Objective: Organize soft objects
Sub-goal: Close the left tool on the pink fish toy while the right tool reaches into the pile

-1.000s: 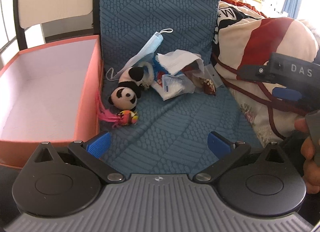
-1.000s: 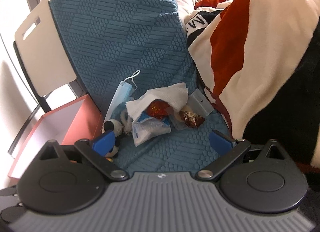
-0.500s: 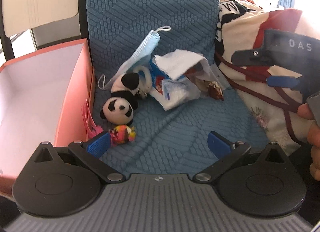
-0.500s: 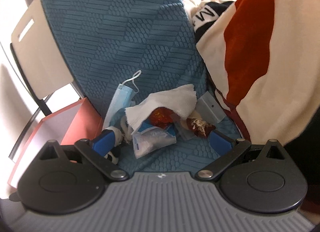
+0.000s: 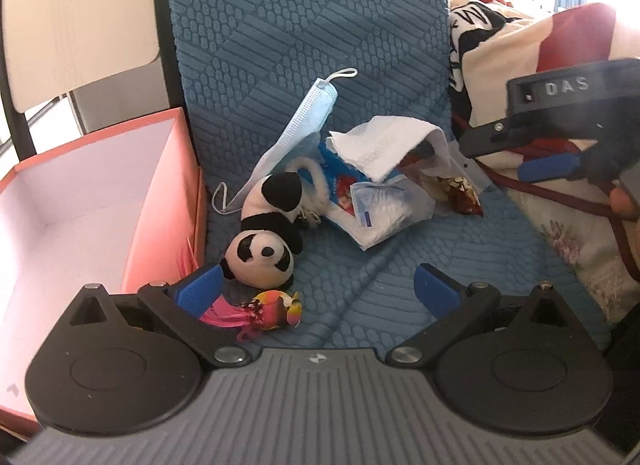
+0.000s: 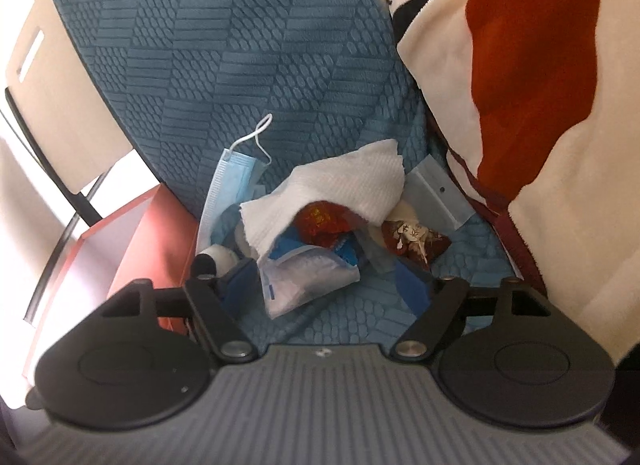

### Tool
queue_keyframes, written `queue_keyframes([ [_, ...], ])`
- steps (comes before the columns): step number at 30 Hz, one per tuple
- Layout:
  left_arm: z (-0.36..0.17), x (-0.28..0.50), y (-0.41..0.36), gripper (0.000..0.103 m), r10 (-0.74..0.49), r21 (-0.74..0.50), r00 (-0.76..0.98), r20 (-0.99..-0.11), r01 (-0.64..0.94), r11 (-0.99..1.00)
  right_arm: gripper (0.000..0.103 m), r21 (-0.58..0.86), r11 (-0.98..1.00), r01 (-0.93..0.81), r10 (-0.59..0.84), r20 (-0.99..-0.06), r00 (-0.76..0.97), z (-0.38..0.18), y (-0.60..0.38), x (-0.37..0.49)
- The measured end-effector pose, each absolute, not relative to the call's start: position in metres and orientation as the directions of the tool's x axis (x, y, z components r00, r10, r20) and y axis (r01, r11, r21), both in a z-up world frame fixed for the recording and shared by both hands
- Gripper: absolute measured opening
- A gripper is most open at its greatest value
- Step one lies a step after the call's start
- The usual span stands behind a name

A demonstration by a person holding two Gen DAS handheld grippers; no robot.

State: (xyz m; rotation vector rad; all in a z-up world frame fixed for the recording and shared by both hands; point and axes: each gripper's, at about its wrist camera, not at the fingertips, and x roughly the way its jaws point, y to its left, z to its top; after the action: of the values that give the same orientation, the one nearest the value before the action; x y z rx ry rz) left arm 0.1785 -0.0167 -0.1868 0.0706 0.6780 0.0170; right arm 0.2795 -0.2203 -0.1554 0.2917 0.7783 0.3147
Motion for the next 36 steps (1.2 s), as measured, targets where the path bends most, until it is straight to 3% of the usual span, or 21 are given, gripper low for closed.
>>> queue_keyframes([
  [5,-0.192,0.181,-0.022,0.091,0.087,0.148,0.782,-0.617,0.007,0.989,0.066,0.359,0.914,-0.188,0.391,-0.657,0.645,-0.163,-0.215,0.287],
  [14,-0.208,0.187,-0.028,0.083,0.158,0.244,0.762,-0.628,0.000,0.970,0.064,0.352,0.913,-0.208,0.403,-0.693,0.598,-0.174,-0.206,0.303],
  [21,-0.223,0.201,-0.023,0.072,0.174,0.235,0.732,-0.659,-0.019,0.972,0.064,0.337,0.914,-0.227,0.405,-0.713,0.572,-0.181,-0.192,0.317],
  [30,-0.243,0.213,-0.019,0.069,0.211,0.237,0.700,-0.683,-0.061,0.970,0.065,0.305,0.918,-0.254,0.396,-0.740,0.544,-0.188,-0.171,0.342],
  [36,-0.249,0.216,-0.009,0.061,0.193,0.190,0.692,-0.696,-0.082,0.978,0.070,0.261,0.921,-0.290,0.380,-0.769,0.514,-0.199,-0.153,0.355],
])
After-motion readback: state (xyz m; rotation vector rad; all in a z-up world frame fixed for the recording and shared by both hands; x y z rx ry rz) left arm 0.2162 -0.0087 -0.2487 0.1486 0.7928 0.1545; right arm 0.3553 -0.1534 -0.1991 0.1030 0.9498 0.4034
